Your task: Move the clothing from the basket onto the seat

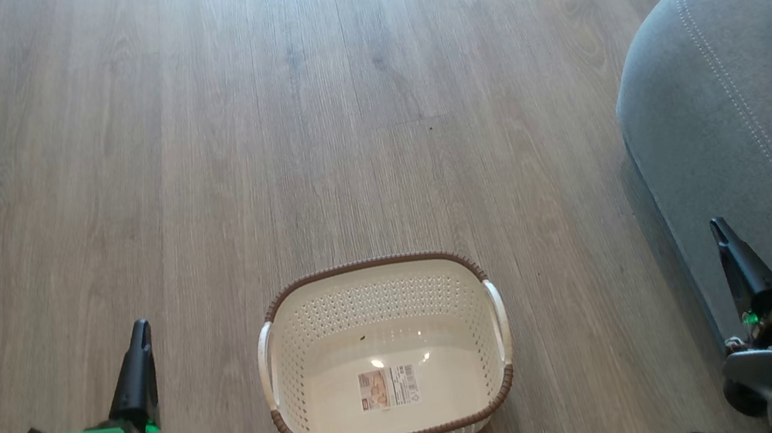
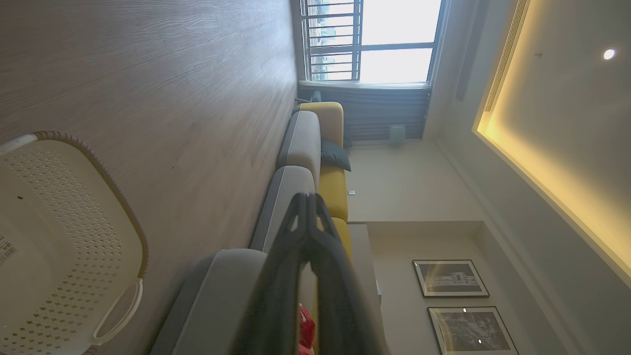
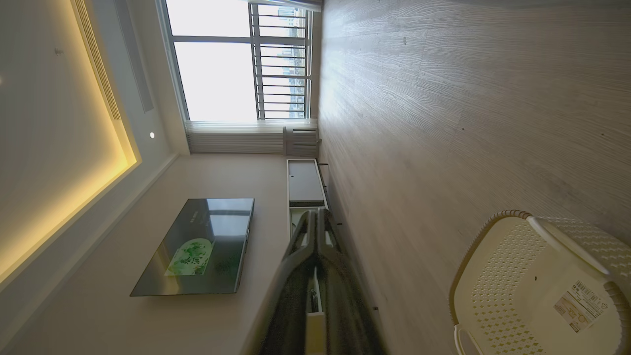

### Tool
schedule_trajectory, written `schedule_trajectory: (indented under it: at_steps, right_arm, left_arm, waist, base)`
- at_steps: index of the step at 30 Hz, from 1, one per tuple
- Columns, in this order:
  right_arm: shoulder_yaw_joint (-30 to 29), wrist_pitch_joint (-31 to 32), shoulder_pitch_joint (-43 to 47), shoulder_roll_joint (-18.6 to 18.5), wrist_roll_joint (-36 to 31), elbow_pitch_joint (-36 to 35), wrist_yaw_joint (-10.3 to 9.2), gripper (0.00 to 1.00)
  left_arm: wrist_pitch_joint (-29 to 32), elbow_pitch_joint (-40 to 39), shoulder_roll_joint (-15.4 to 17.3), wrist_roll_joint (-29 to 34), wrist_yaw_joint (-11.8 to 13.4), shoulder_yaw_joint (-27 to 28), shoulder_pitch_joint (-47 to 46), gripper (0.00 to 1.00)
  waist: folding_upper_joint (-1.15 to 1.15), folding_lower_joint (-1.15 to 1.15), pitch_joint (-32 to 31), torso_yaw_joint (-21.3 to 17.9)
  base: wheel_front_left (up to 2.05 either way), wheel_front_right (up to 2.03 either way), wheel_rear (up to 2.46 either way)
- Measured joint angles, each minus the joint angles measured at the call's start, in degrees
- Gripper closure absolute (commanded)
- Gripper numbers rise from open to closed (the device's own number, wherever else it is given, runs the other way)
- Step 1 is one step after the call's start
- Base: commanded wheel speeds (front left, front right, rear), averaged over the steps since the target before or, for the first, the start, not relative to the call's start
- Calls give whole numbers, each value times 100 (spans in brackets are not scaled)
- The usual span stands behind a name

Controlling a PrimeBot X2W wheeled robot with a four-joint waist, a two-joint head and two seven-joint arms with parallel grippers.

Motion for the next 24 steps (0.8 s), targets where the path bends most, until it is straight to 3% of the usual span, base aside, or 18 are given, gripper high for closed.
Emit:
schedule_trajectory:
  at_steps: [24]
  right_arm:
    - [-2,0,0,0,0,0,0,100]
  left_arm:
    - [0,-1,0,0,0,0,1,100]
  waist:
    - [0,0,0,0]
  base:
    - [0,0,0]
